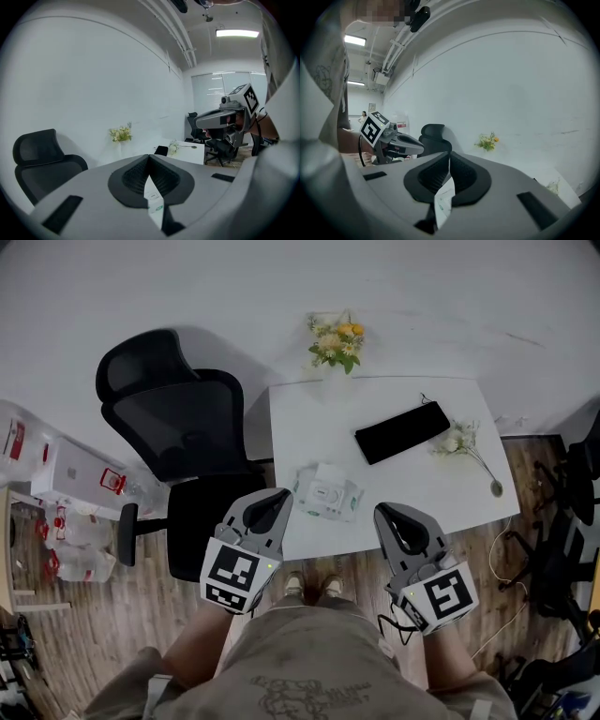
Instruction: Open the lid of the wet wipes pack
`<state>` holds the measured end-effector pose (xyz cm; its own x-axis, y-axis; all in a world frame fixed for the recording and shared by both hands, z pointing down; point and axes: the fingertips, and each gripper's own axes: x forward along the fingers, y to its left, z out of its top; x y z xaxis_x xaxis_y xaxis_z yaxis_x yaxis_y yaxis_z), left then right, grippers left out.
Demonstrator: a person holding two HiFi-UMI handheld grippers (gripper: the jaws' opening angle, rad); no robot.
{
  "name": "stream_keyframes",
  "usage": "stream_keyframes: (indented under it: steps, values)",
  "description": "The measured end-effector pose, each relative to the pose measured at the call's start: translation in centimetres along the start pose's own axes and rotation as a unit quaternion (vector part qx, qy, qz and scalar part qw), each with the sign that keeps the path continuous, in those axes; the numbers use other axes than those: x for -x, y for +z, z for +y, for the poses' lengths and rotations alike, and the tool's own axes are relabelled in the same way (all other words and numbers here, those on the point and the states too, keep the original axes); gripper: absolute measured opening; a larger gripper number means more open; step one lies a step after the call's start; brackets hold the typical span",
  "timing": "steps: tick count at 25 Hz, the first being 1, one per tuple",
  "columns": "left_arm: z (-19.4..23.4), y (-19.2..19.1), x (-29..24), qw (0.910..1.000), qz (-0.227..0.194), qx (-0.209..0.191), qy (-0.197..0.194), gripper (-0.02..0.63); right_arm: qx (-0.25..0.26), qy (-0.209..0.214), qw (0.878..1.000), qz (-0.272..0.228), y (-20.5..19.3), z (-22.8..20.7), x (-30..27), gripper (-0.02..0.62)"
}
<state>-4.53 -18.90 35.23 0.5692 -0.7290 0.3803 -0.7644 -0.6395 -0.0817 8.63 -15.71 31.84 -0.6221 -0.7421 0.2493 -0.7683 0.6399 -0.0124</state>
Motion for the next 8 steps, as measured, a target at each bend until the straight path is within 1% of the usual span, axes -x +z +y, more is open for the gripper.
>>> stream_keyframes:
  steps: [4, 8]
  values:
    - [-0.7, 0.2, 0.9, 1.0, 0.0, -0.001, -0.004, 0.017, -0.011, 0.006, 1.0, 0.004, -0.5, 1.0, 0.5, 0.035]
    - [-1.1, 1.1, 2.0, 0.9999, -0.011, 0.001, -0.005, 0.017, -0.065, 0.017, 0.998, -0.003, -0.9, 1.7, 0.8, 0.035]
